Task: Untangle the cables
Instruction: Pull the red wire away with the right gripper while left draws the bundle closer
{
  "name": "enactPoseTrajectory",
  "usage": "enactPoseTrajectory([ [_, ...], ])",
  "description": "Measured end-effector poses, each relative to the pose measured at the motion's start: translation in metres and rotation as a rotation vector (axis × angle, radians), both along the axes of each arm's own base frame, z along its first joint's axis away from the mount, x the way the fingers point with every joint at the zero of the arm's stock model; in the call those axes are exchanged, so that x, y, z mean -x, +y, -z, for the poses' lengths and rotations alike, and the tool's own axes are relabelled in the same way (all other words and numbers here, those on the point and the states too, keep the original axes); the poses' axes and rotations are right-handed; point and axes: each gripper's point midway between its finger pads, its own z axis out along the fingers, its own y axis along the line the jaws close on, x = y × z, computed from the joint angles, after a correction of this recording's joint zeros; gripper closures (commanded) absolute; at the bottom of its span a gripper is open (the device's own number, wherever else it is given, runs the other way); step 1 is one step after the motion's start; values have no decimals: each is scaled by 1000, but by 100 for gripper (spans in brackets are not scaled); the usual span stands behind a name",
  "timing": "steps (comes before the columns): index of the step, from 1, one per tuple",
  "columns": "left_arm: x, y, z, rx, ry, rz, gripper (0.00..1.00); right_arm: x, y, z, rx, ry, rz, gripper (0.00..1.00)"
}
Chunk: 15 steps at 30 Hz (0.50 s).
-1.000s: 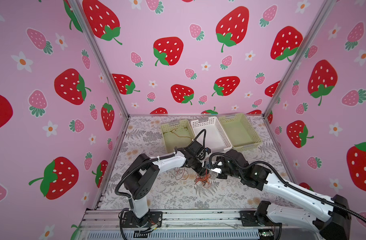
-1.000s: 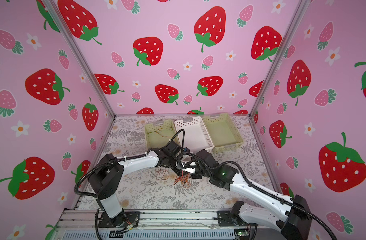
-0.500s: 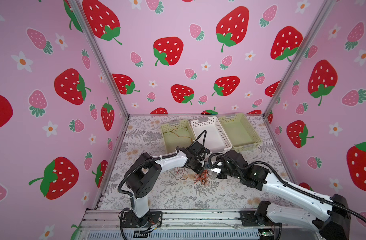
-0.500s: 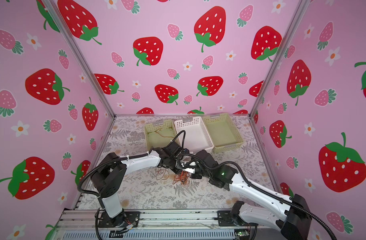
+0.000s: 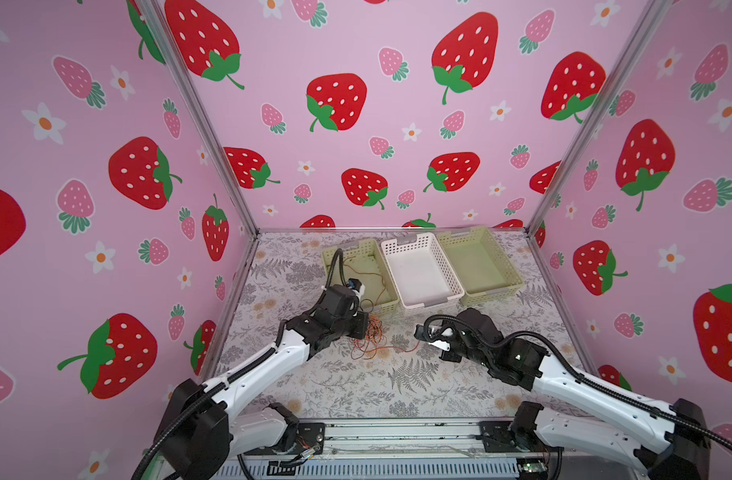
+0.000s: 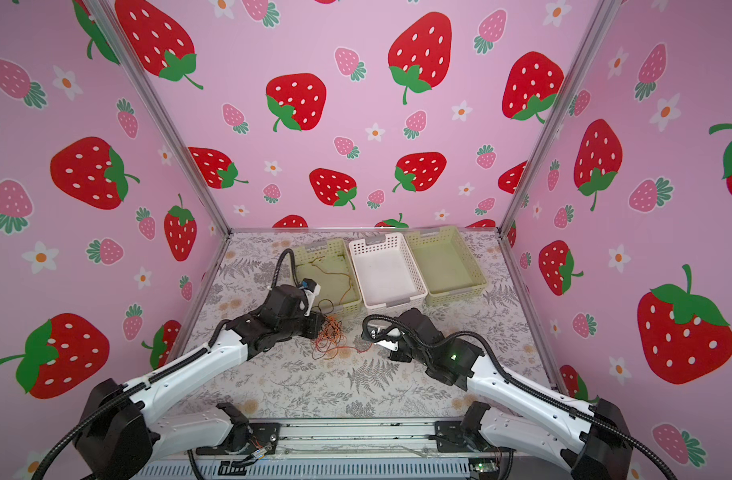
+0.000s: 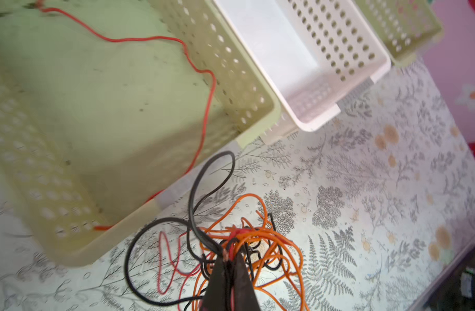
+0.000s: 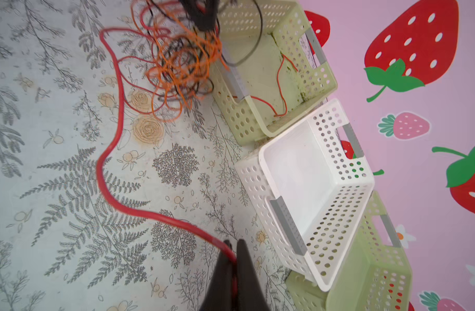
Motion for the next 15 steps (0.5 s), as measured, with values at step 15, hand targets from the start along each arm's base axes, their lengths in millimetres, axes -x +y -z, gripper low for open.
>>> enactPoseTrajectory([
  [15,7,123,-28,182,-116,-487,100,-50,-48,28,123,-1,319,100],
])
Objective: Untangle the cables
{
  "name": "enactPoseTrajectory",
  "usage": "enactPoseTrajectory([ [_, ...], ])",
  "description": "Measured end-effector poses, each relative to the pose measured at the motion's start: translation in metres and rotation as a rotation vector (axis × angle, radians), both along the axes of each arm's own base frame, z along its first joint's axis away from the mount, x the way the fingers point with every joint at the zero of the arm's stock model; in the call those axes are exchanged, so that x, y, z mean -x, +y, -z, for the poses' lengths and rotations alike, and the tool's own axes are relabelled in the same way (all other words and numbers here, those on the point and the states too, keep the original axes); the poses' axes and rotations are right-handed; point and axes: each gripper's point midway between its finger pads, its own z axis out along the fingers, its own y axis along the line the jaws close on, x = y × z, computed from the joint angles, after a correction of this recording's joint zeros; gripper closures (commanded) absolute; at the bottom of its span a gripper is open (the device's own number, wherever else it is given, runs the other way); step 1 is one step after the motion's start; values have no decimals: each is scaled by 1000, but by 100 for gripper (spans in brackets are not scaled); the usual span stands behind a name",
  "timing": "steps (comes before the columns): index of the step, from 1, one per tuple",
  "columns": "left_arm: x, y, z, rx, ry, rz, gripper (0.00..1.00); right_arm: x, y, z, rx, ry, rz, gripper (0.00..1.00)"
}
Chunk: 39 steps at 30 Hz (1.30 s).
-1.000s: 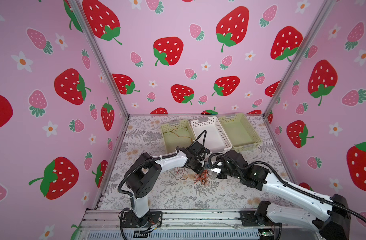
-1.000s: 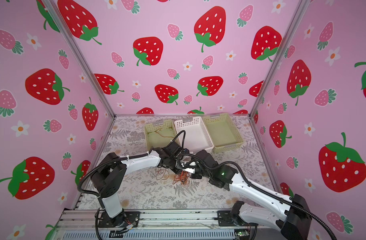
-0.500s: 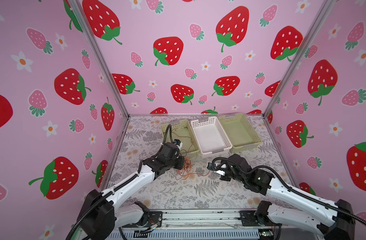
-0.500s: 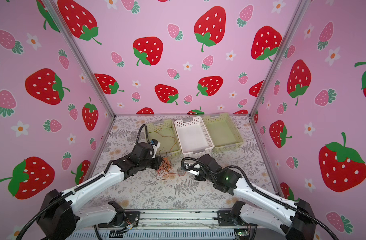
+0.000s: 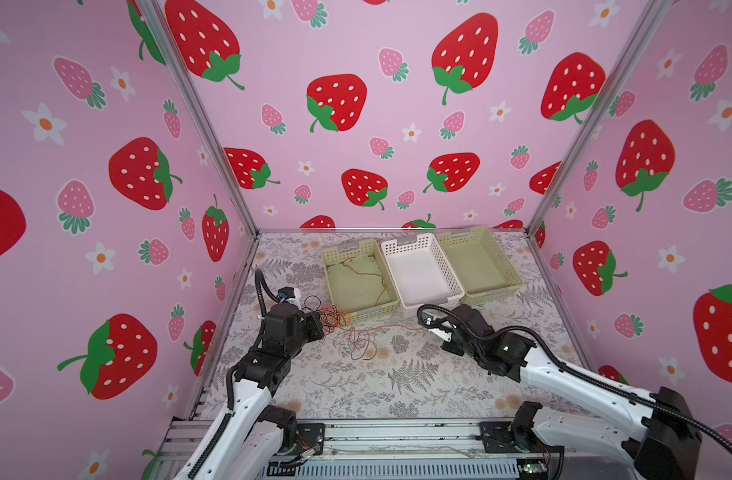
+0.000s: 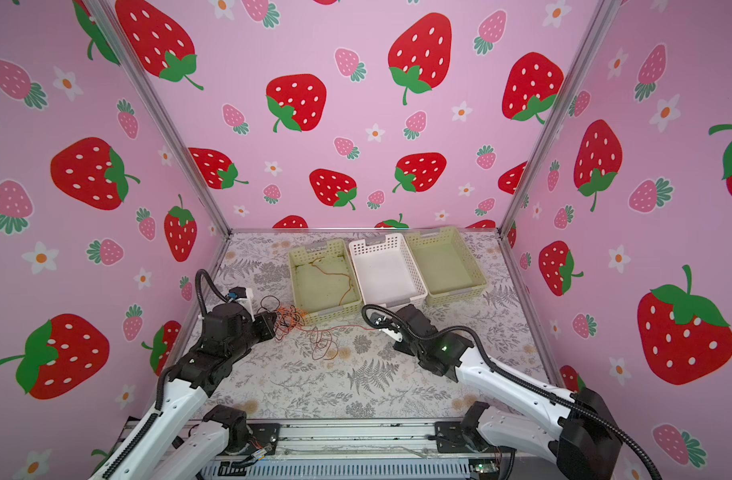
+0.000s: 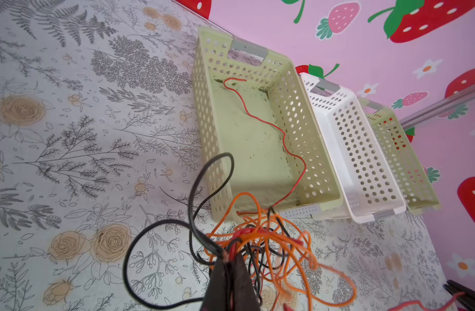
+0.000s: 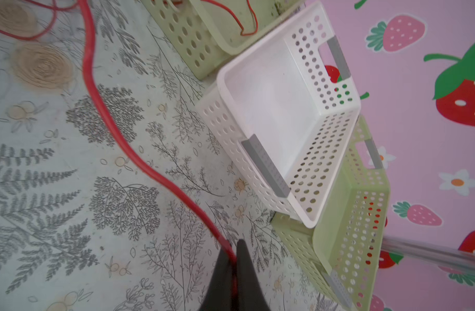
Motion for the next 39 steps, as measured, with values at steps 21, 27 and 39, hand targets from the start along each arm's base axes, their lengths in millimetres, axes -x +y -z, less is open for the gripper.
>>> enactPoseTrajectory([
  [21,19,-18,28,177,144,75,100,-49,-65,2,-155,59,331,100],
  [27,25,-12,51,188,222,27,100,-46,-56,11,-159,106,293,100],
  [39,48,29,112,131,387,-221,71,-25,-26,24,0,77,136,100],
])
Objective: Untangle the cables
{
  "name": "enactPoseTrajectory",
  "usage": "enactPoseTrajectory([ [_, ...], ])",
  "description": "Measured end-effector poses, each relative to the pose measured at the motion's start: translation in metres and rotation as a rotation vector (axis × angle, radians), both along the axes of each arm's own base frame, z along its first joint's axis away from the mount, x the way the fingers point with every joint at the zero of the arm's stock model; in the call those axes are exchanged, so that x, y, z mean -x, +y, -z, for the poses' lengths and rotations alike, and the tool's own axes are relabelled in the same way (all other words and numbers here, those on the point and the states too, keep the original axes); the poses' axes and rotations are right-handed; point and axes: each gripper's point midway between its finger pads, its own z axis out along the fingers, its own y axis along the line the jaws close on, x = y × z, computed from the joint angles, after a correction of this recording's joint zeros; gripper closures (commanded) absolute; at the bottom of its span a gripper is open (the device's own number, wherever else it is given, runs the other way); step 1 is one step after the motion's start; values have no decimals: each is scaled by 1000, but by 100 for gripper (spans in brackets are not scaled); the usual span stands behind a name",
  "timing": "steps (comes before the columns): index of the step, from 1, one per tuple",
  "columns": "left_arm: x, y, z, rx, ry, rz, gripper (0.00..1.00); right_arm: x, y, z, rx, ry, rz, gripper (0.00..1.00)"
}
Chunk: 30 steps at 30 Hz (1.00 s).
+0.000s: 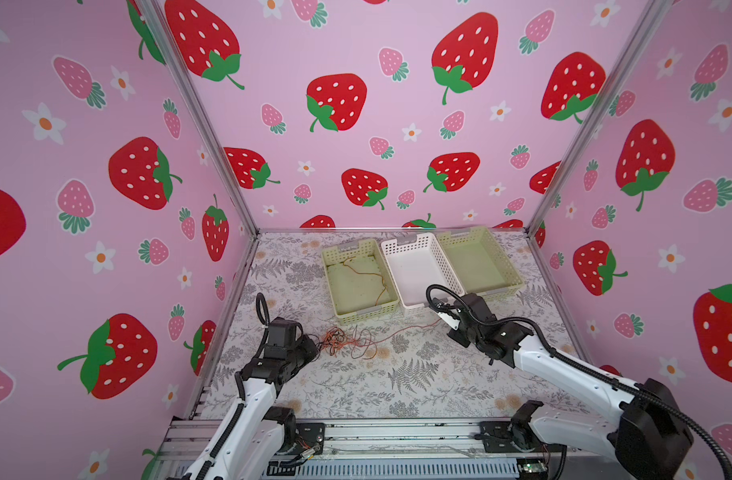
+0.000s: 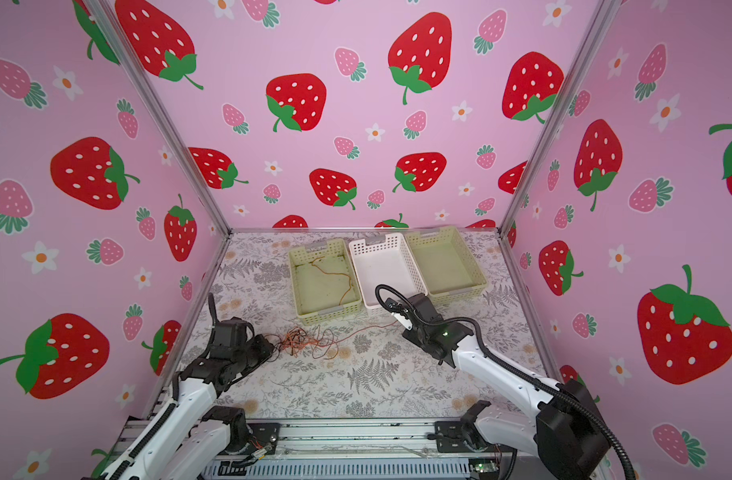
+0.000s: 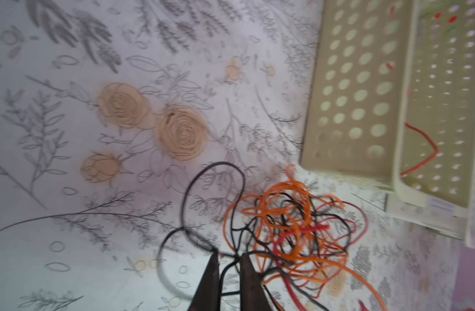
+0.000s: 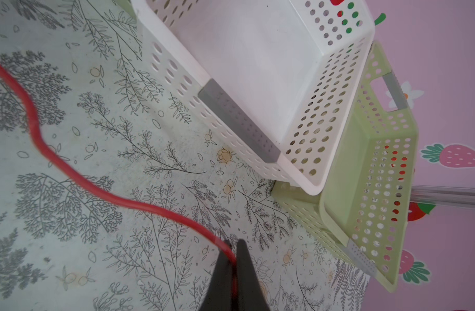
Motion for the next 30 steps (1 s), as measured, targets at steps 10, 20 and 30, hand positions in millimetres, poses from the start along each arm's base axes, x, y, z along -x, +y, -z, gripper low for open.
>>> enactPoseTrajectory([
  [10,6,10,-7,-53,-29,-18,45,14,18,8,130,-39,-118,100],
  [20,-14,-1,-67,-148,-119,132,31,11,14,6,166,-66,-114,100],
  [30,-26,-63,-36,-269,98,535,31,11,13,6,179,-73,-110,100],
])
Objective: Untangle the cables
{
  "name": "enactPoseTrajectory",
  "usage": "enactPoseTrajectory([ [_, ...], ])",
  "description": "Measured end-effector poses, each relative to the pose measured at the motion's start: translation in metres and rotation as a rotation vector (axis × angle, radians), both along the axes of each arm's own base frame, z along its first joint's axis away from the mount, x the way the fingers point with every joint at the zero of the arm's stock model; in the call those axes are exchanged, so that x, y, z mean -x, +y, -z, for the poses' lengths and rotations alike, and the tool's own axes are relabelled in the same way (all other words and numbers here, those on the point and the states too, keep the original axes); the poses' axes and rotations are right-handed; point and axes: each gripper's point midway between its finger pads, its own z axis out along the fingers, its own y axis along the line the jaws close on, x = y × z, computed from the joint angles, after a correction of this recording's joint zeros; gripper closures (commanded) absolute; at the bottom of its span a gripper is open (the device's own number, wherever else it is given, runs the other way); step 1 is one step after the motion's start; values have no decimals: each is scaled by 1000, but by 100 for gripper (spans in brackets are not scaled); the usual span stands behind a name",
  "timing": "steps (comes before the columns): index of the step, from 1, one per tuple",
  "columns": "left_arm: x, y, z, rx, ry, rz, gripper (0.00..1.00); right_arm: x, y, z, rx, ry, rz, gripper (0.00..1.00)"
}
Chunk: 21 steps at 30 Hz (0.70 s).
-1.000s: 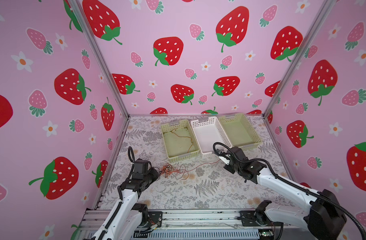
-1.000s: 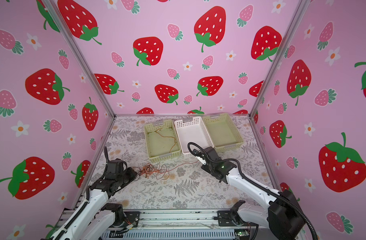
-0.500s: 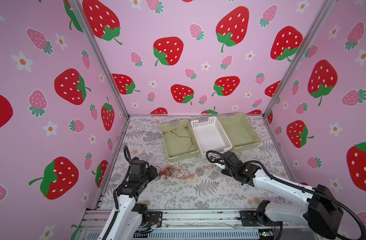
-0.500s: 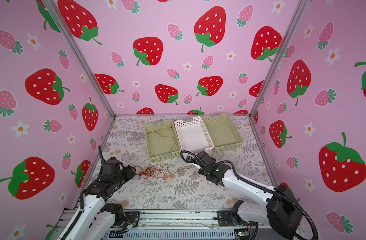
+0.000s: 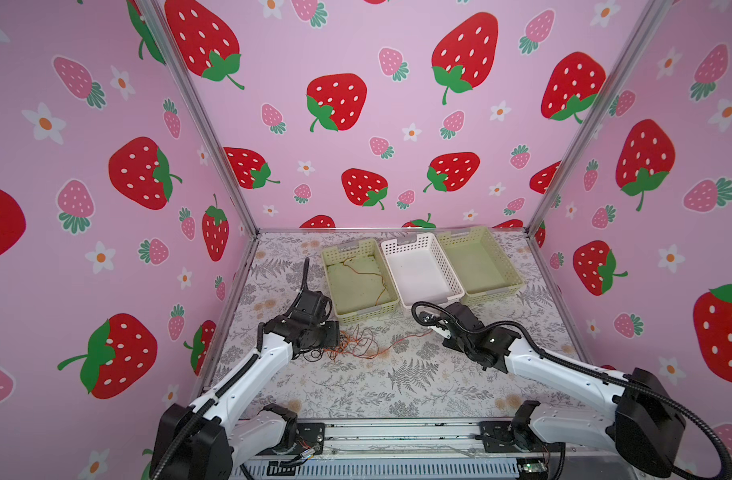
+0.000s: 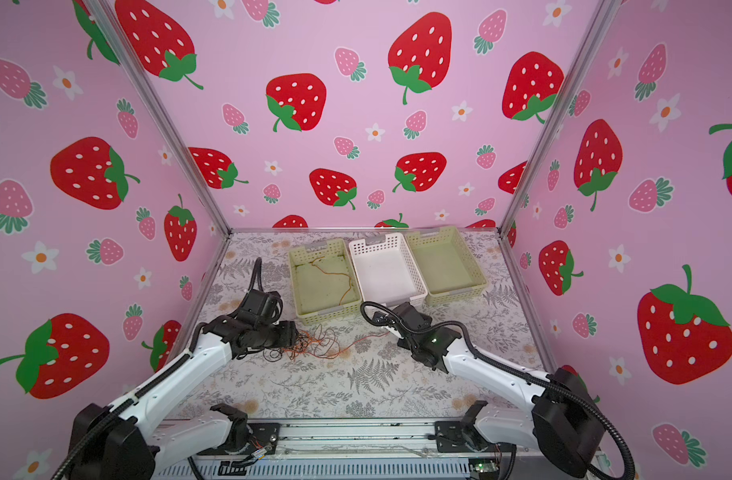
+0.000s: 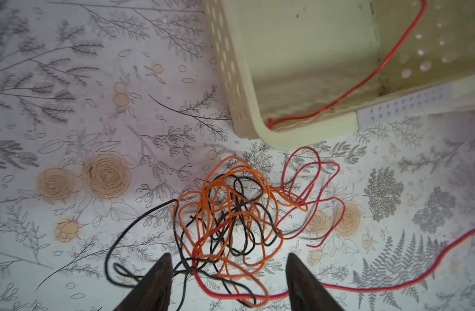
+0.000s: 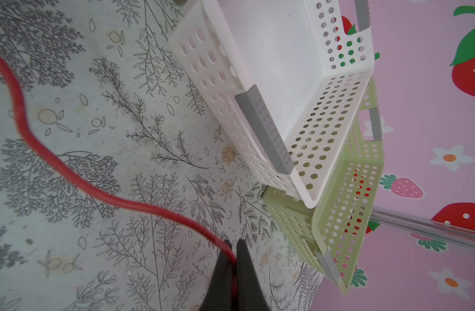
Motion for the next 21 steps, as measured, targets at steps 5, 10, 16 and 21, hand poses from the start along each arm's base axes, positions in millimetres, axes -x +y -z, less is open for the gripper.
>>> enactPoseTrajectory([
  [5,3,-5,23,-34,82,46,28,1,1,0,2,-3,-3,100],
  [10,1,-7,42,-55,131,69,27,3,4,0,2,-3,-13,100],
  [16,-2,-10,59,-66,185,75,34,3,7,-1,2,-16,-20,100],
  [21,-14,-14,62,-59,182,65,51,-4,3,-9,-2,-70,15,100],
])
